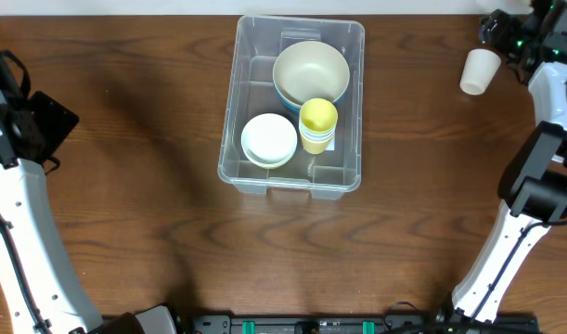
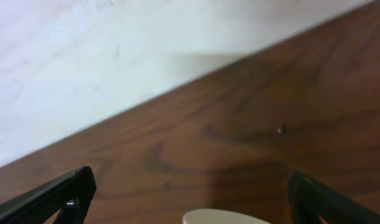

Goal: Pack container

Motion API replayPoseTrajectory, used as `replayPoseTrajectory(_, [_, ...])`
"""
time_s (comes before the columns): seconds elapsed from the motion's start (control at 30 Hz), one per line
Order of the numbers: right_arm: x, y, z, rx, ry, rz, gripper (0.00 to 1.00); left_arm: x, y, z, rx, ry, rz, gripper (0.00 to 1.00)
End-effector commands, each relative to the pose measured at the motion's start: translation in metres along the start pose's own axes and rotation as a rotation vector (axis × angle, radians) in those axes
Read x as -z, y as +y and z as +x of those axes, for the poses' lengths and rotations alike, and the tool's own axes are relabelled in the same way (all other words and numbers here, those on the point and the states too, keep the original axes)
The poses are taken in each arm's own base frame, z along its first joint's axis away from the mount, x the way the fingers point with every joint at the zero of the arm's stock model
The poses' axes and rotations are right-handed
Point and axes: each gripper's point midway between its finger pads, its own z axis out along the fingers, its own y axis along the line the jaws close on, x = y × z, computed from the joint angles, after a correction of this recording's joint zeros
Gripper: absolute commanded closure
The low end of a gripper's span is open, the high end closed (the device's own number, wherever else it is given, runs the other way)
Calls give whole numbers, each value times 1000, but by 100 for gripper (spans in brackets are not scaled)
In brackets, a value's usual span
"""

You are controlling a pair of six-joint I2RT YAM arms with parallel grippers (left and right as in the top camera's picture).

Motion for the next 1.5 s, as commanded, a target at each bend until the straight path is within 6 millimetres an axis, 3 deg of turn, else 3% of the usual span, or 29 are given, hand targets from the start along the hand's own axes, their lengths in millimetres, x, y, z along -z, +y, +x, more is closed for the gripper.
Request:
replayPoseTrajectory(0.0, [-17, -3, 24, -36, 61, -18, 1, 3, 2, -4, -6, -15, -8, 2])
replayPoseTrajectory(0.13, [-18, 1, 37, -54, 113, -49, 1, 3, 2, -5, -6, -15, -8, 2])
replayPoseTrajectory(0.33, [-10, 22, 63, -134, 240, -169, 1, 3, 2, -5, -6, -15, -8, 2])
replayPoseTrajectory(0.47, [-2, 21, 75, -173, 303, -141, 2, 3, 2, -4, -6, -15, -8, 2])
replayPoseTrajectory(0.8, [26, 30, 84, -51, 374, -79, 2, 3, 2, -4, -6, -15, -8, 2])
replayPoseTrajectory(1.1, [14, 38, 90, 72, 357, 22, 1, 3, 2, -5, -6, -15, -8, 2])
replayPoseTrajectory(1.37, [10, 32, 92, 121, 346, 145, 1, 3, 2, -4, -6, -15, -8, 2])
replayPoseTrajectory(1.47, [9, 33, 93, 132, 344, 162, 6, 3, 2, -4, -6, -15, -8, 2])
